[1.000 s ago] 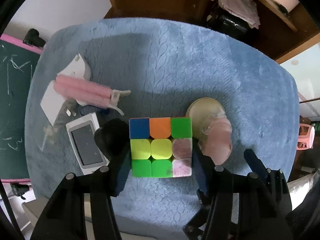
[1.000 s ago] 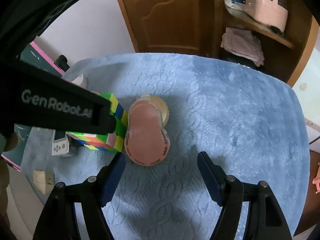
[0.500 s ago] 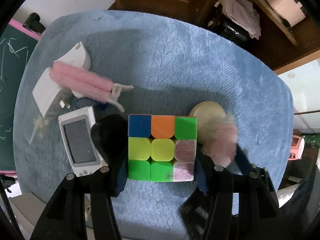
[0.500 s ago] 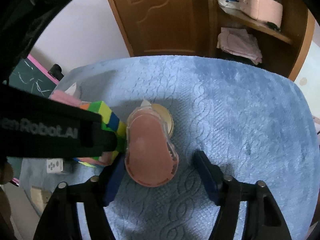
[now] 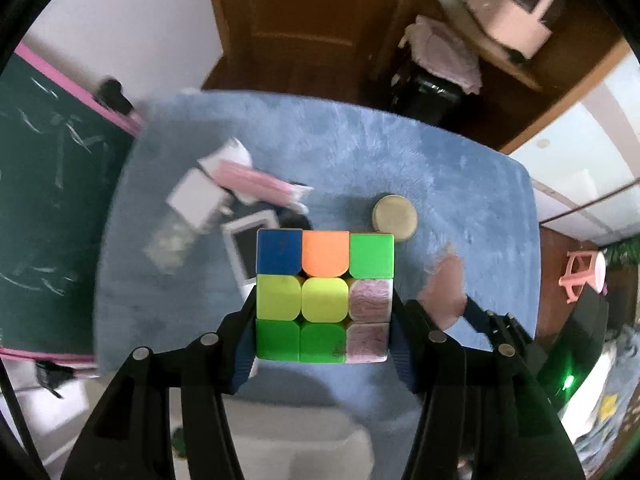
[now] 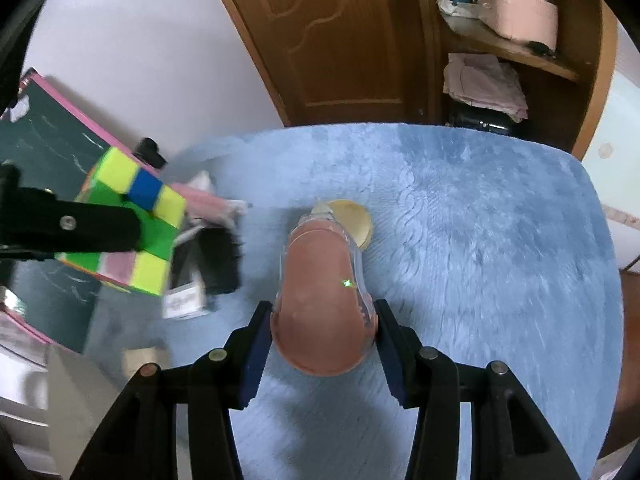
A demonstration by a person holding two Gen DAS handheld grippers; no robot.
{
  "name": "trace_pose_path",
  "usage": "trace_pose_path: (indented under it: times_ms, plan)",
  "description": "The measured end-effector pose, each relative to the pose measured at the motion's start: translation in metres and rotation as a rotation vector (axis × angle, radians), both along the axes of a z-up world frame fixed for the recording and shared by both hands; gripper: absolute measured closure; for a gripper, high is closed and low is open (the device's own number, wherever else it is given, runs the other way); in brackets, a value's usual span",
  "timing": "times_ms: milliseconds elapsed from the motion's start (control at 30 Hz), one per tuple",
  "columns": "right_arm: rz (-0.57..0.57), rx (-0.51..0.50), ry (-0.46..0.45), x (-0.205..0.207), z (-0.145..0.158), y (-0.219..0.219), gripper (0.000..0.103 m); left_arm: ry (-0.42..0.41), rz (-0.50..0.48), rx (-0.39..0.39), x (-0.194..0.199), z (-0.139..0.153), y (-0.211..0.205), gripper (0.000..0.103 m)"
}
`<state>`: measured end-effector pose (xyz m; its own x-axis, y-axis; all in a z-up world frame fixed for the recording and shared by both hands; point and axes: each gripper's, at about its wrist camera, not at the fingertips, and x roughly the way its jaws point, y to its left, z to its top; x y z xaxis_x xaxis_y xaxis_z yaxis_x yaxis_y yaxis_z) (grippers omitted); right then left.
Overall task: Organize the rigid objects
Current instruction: 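Place the cube and pink mouse into the white tray, opening both grippers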
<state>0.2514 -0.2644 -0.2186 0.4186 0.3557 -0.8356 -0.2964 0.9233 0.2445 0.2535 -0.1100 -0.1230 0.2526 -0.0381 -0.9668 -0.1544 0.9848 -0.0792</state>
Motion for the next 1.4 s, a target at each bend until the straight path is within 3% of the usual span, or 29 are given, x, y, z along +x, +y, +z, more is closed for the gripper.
trace_pose_path:
  times_ms: [167, 233, 300, 433, 567, 667, 900, 1033, 1267, 1400]
  plan:
    - [-0.018, 0.047, -0.006, -0.036, 0.044, -0.002, 0.053, -0.073, -0.054, 0.028, -0.053, 0.049, 0.028, 0.043]
    - [-0.017, 0.072, -0.031, -0.064, 0.074, 0.001, 0.053, -0.096, -0.074, 0.050, -0.078, 0.063, 0.044, 0.043]
    - [-0.017, 0.084, -0.042, -0.075, 0.085, 0.003, 0.053, -0.109, -0.084, 0.065, -0.099, 0.072, 0.060, 0.043]
    - [-0.024, 0.112, -0.077, -0.116, 0.118, 0.018, 0.053, -0.118, -0.086, 0.074, -0.145, 0.076, 0.102, 0.043]
    - [0.010, 0.099, -0.079, -0.159, 0.128, 0.046, 0.053, -0.085, -0.102, 0.069, -0.182, 0.059, 0.131, 0.043]
    - [0.063, 0.057, -0.060, -0.191, 0.118, 0.076, 0.053, -0.026, -0.142, 0.067, -0.207, 0.032, 0.144, 0.043]
    - [0.125, -0.024, 0.142, -0.247, 0.045, 0.134, 0.053, 0.136, -0.237, 0.031, -0.254, -0.047, 0.153, 0.043]
    - [0.170, -0.110, 0.193, -0.270, 0.015, 0.162, 0.053, 0.208, -0.264, 0.012, -0.266, -0.083, 0.156, 0.043]
    - [0.192, -0.214, 0.229, -0.285, -0.014, 0.180, 0.053, 0.245, -0.329, 0.019, -0.274, -0.116, 0.145, 0.043]
    - [0.182, -0.247, 0.255, -0.284, -0.025, 0.180, 0.052, 0.217, -0.393, 0.071, -0.276, -0.121, 0.130, 0.043]
